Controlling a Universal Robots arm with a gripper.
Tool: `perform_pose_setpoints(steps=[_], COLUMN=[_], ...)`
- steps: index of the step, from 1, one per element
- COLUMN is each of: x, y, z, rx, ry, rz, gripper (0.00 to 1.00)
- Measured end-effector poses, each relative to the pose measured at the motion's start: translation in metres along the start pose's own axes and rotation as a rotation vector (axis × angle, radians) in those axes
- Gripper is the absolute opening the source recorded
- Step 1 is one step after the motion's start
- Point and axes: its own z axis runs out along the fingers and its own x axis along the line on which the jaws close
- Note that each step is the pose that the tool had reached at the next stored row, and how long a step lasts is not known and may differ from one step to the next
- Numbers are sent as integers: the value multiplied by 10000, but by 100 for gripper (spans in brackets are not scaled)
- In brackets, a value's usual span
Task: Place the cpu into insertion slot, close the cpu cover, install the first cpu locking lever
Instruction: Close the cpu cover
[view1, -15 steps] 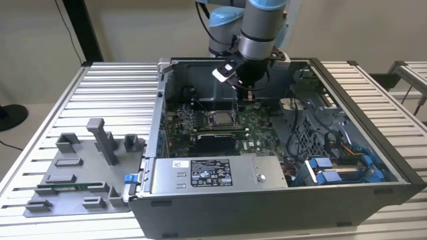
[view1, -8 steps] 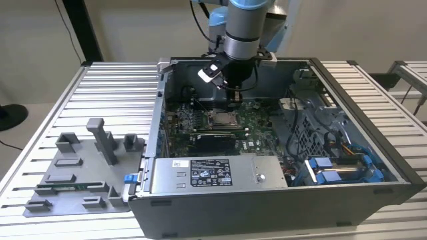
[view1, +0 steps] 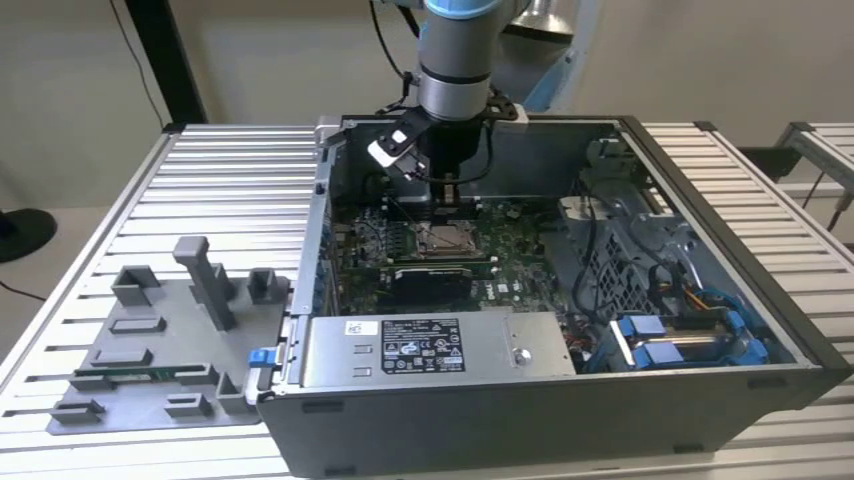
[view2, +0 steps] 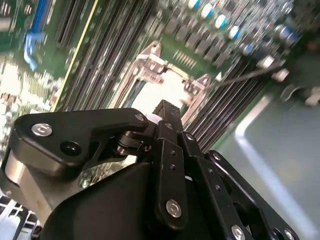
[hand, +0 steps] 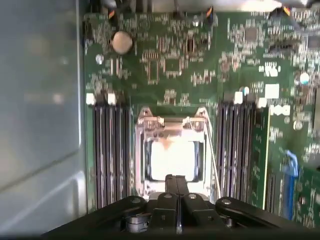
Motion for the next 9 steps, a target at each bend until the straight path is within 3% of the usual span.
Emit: perform_pose_setpoints(steps=[7,9], x=[3,2], y=[-266,-331], z=[6,7], rx=[-195,-220], ry=[1,3], rz=[-7,-9], gripper=[0,0])
